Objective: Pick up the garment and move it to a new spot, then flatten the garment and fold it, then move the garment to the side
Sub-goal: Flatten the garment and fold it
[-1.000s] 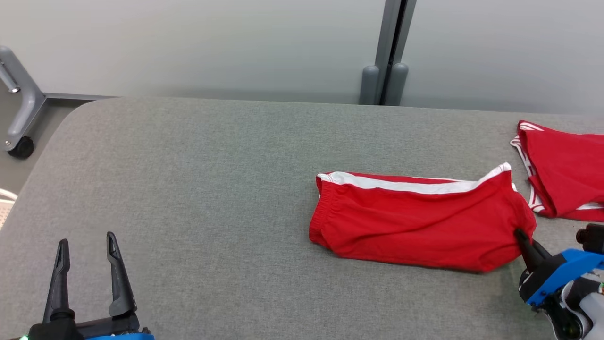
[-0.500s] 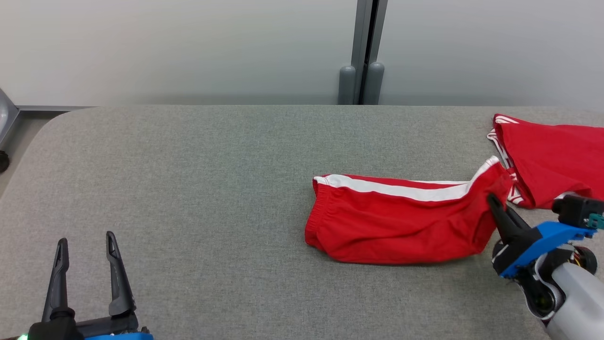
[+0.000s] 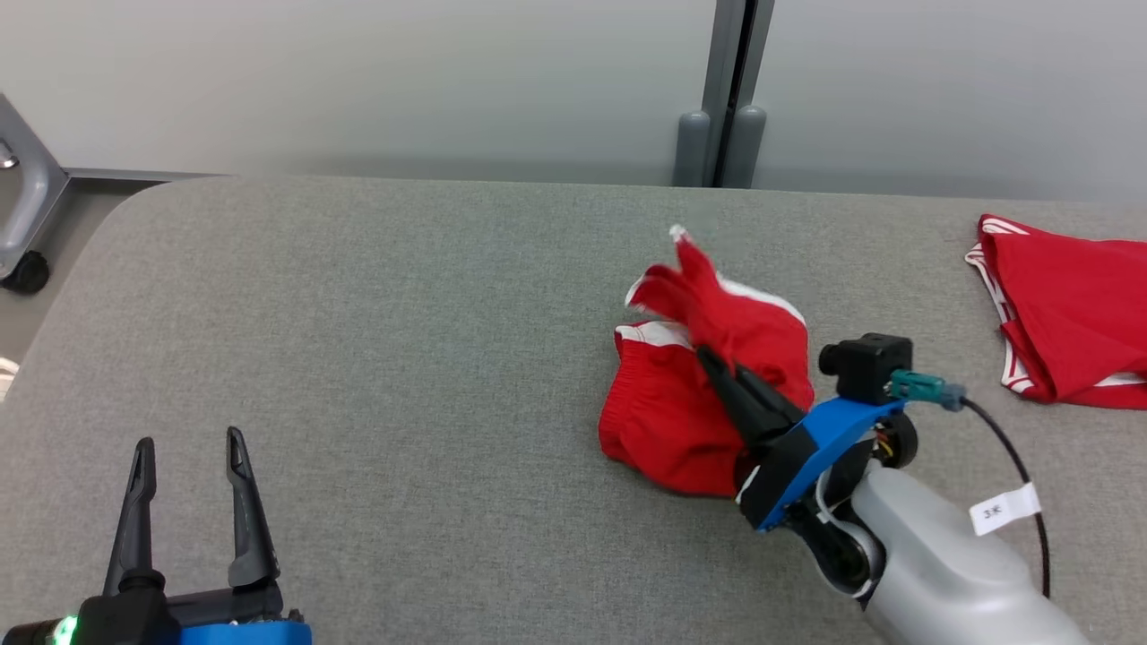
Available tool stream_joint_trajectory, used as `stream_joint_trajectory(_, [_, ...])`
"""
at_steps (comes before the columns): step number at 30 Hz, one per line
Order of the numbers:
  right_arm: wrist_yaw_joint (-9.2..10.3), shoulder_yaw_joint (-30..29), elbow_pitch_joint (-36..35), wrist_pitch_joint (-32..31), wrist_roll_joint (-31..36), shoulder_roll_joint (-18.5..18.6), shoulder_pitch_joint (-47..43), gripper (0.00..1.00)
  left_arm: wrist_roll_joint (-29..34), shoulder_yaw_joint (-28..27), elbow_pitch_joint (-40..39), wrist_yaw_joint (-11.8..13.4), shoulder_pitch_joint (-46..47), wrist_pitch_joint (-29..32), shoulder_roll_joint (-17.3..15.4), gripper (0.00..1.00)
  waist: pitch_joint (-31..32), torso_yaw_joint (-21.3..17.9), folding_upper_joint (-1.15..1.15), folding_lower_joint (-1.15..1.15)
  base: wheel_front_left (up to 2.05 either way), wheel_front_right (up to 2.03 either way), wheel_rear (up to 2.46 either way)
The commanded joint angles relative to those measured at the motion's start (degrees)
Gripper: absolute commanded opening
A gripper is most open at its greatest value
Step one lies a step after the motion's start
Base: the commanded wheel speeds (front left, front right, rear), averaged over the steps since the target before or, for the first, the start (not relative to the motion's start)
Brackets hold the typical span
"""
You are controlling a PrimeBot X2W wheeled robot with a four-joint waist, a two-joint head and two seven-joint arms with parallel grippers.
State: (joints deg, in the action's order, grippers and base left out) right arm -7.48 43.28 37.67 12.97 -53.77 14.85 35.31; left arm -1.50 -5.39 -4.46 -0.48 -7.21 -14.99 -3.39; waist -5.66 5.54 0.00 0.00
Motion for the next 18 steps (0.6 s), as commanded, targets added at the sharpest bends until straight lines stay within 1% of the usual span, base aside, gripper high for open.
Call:
stream_joint_trajectory(1, [-0.03, 1.3, 0.07, -0.68, 0.94, -1.65, 0.11, 0.0, 0.13, 0.36, 0.18, 0.05, 1.04, -0.25, 0.0, 1.0, -0.83, 0.88, 0.0, 0.0, 0.0, 0.0, 0.0])
stream_joint_trajectory(6, [-0.03, 3.77, 2.86, -1.16, 1.4, -6.18, -2.0, 0.0, 0.08, 1.25, 0.68, 0.31, 1.84, -0.25, 0.11, 1.0, -1.96, 1.54, 0.0, 0.0, 0.0, 0.0, 0.0])
stream_joint_trajectory(7, [-0.03, 3.77, 2.86, -1.16, 1.4, -6.18, -2.0, 0.0, 0.08, 1.25, 0.68, 0.31, 1.84, -0.25, 0.11, 1.0, -1.96, 1.54, 0.0, 0.0, 0.0, 0.0, 0.0])
stream_joint_trajectory(8, [-0.03, 4.39, 3.27, -1.3, 1.1, -7.13, -2.29, 0.0, 0.05, 1.34, 0.8, 0.35, 1.91, -0.25, 0.13, 1.0, -2.11, 1.57, 0.0, 0.0, 0.0, 0.0, 0.0])
stream_joint_trajectory(9, [-0.03, 4.66, 3.71, -1.23, 0.56, -7.66, -2.61, 0.2, 0.02, 1.37, 0.95, 0.38, 1.95, -0.25, 0.13, 1.0, -2.22, 1.57, 0.0, 0.0, 0.0, 0.0, 0.0])
stream_joint_trajectory(10, [-0.03, 5.19, 3.89, -0.85, 0.55, -8.02, -2.62, 0.83, 0.01, 1.44, 1.13, 0.42, 2.05, -0.25, 0.16, 1.0, -2.3, 1.57, 0.0, 0.0, 0.0, 0.0, 0.0])
stream_joint_trajectory(11, [-0.03, 5.54, 4.13, -0.49, 0.55, -8.14, -2.56, 1.0, 0.03, 1.51, 1.24, 0.48, 2.22, -0.25, 0.17, 1.0, -2.34, 1.57, 0.0, 0.0, 0.0, 0.0, 0.0])
stream_joint_trajectory(14, [-0.03, 5.58, 3.55, 0.84, 0.39, -7.9, -2.06, 1.0, 0.04, 1.49, 1.41, 0.61, 2.64, -0.25, 0.21, 1.0, -2.21, 1.25, 0.0, 0.0, 0.0, 0.0, 0.0])
stream_joint_trajectory(18, [-0.03, 2.91, 2.15, 2.02, 2.18, -4.73, -1.09, 1.0, 0.22, 1.49, 1.56, 0.65, 2.54, -0.25, 0.2, 1.0, -1.79, 0.65, 0.0, 0.0, 0.0, 0.0, 0.0])
